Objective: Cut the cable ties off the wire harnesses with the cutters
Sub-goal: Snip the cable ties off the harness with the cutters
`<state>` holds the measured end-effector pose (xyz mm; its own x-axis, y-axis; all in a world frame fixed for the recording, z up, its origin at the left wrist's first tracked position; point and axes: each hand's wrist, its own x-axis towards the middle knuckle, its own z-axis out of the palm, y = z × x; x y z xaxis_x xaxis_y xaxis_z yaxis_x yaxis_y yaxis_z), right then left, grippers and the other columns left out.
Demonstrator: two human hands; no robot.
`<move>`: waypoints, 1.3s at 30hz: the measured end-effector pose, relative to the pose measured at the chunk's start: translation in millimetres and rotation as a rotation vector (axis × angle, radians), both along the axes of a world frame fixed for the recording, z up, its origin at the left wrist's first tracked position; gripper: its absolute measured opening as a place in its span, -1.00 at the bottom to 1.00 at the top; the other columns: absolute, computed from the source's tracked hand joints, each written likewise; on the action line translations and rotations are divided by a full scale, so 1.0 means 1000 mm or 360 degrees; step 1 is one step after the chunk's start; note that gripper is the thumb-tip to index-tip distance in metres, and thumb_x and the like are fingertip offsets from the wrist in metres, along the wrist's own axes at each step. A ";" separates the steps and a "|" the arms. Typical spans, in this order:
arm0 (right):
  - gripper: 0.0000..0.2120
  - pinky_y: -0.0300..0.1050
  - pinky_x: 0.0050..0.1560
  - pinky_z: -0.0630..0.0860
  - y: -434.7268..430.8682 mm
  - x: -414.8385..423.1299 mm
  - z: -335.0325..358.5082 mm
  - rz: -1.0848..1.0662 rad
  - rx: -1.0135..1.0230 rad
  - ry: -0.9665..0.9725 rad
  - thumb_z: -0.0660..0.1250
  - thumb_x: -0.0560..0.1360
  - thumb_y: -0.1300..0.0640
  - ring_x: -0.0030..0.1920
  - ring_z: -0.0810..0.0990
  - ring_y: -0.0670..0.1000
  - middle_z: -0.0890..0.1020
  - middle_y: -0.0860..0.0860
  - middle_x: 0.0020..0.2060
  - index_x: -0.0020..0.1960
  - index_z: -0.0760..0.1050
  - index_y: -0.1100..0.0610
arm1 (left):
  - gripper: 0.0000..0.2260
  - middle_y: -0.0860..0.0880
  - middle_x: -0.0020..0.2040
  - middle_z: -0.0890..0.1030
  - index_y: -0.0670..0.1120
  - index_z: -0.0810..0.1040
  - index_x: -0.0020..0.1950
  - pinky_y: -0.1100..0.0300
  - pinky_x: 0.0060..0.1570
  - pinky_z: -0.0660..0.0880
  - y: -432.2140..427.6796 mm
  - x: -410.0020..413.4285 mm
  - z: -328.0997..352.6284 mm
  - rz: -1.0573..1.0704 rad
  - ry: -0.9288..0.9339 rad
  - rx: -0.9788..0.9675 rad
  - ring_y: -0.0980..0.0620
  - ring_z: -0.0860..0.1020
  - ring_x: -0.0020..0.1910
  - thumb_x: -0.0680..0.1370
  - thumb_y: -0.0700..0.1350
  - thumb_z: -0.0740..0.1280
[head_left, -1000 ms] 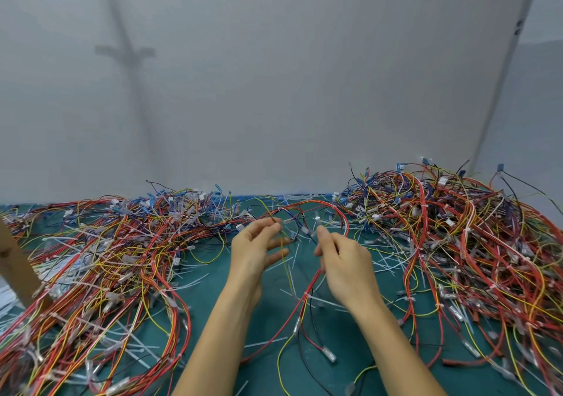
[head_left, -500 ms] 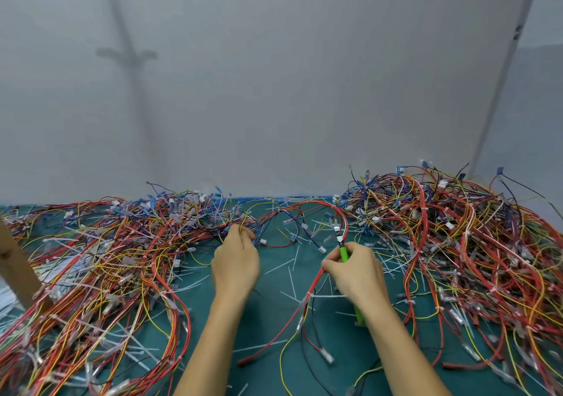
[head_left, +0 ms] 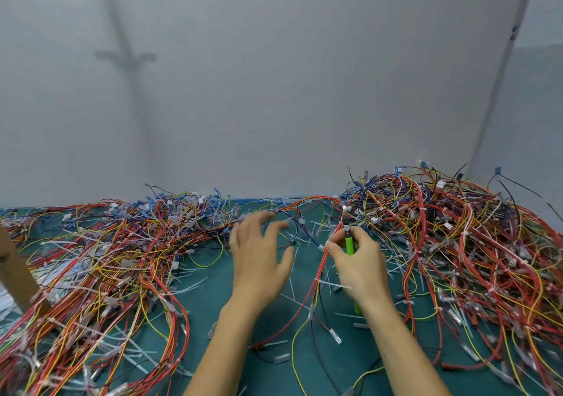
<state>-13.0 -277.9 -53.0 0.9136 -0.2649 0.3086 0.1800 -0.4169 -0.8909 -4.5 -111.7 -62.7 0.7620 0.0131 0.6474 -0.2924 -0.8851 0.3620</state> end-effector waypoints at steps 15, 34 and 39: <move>-0.85 -0.27 -0.37 0.32 -0.001 0.004 -0.005 -0.0052 0.0115 -0.0104 0.43 0.48 0.10 -0.30 0.52 -0.08 0.58 -0.05 -0.32 -0.21 0.48 0.01 | -0.92 -0.11 -0.16 0.70 -0.24 0.56 0.00 0.32 -0.03 0.49 -0.007 -0.016 0.011 -0.1277 0.1278 -0.1113 0.04 0.63 -0.15 0.60 -0.24 0.30; -0.62 -0.04 -0.18 0.27 0.014 -0.006 -0.006 0.0392 -0.0832 0.0065 0.04 0.59 -0.28 -0.15 0.47 0.02 0.46 -0.12 -0.24 -0.16 0.40 -0.03 | -0.87 -0.12 -0.14 0.72 -0.27 0.60 0.05 0.39 -0.21 0.54 -0.006 -0.007 0.018 -0.0651 0.0644 -0.2055 0.05 0.70 -0.17 0.61 -0.26 0.28; -0.59 -0.01 -0.15 0.34 0.013 -0.004 -0.011 0.0341 -0.0981 0.0065 0.02 0.59 -0.31 -0.09 0.51 0.07 0.47 -0.09 -0.19 -0.11 0.41 -0.01 | -0.86 -0.13 -0.11 0.72 -0.31 0.60 0.05 0.41 -0.19 0.53 -0.011 -0.009 0.019 -0.0688 0.0641 -0.1941 0.07 0.70 -0.14 0.60 -0.26 0.29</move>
